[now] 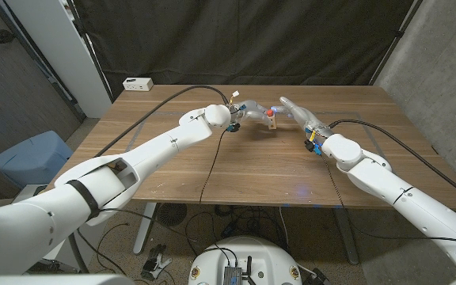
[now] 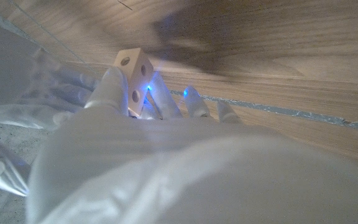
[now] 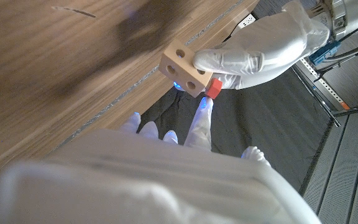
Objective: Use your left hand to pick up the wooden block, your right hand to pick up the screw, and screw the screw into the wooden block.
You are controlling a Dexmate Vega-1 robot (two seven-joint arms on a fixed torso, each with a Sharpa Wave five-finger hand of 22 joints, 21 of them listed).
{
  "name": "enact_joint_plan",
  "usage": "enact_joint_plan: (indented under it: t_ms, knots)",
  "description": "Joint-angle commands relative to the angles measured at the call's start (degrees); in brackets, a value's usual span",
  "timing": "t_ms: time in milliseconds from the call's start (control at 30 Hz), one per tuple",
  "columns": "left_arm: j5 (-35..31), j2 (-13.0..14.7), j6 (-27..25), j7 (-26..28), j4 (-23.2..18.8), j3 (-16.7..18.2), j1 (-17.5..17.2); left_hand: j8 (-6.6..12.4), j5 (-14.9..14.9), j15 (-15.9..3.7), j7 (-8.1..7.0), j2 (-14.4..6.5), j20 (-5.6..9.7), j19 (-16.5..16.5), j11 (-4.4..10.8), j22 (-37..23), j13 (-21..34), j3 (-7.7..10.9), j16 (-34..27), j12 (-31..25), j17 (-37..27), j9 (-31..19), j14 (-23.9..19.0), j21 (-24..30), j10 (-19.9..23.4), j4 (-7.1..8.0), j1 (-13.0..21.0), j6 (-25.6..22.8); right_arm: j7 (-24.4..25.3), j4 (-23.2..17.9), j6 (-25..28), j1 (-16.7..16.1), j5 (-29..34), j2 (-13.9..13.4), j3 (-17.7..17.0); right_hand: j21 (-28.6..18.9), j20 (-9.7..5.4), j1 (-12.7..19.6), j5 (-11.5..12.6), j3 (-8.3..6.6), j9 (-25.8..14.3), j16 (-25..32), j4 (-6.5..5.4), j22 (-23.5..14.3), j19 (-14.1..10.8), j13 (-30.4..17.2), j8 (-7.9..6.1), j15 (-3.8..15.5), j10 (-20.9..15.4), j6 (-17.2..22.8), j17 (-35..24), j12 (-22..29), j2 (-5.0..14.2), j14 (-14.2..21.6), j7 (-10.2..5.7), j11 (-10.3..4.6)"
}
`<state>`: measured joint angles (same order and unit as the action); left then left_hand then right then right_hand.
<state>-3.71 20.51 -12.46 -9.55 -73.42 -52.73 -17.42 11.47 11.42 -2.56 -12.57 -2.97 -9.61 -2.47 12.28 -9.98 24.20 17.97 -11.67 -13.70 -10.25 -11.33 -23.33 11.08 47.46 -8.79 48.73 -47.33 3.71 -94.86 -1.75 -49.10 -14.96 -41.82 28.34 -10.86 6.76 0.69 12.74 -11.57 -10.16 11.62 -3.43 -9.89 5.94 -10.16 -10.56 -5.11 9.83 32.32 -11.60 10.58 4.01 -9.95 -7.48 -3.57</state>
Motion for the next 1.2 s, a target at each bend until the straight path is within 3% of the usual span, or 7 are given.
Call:
enact_joint_plan:
  t_ms: [33, 567, 1200]
  knots:
    - [0.22, -0.06, 0.47, 0.01, 0.43, 0.07, 0.06, 0.22, 0.3, -2.92, 1.56, -0.61, -0.6, -0.12, 0.02, -0.22, 0.29, 0.25, -0.23, -0.29, -0.22, -0.08, -0.51, 0.18, 0.42, 0.17, 0.25, -2.05, 0.23, -1.16, 0.66, -0.65, -0.08, -0.57, -0.2, -0.12, 0.3, -0.34, 0.4, -0.11, -0.12, 0.34, -0.37, -0.05, 0.06, -0.15, -0.13, -0.21, 1.69, 0.19, -0.26, 0.29, 0.53, -8.42, 0.13, 0.28]
    - [0.44, 0.16, 0.22, 0.0, -0.01, 0.15, -0.25, 0.18, 0.3, -2.98, 1.67, -0.58, -0.56, -0.12, 0.03, -0.21, 0.65, 0.23, -0.21, -0.3, -0.22, -0.08, -0.55, 0.18, 0.45, 0.15, 0.28, -1.92, 1.14, -3.13, 1.48, -2.05, 0.1, -1.49, -0.71, -0.19, 0.25, -0.13, 0.51, -0.07, -0.12, 0.39, -0.65, -0.04, -0.1, -0.15, -0.25, -0.18, 1.48, 0.52, -0.22, 0.35, 0.62, -8.22, 0.14, 0.31]
    - [0.67, -1.15, 1.38, -0.29, 2.67, -0.2, 0.73, 0.15, 0.3, -2.94, 1.75, -0.66, -0.54, -0.21, 0.02, -0.21, 1.01, 0.24, -0.21, -0.25, -0.24, -0.08, -0.53, 0.2, 0.33, 0.15, 0.34, -1.77, 0.85, -5.35, 2.21, -3.2, -0.25, -2.29, -0.92, -0.24, 0.31, 0.19, 0.65, -0.07, -0.11, 0.42, -0.89, -0.02, -0.29, -0.14, -0.31, -0.14, 1.23, 0.8, -0.13, 0.4, 0.68, -7.99, 0.23, 0.3]
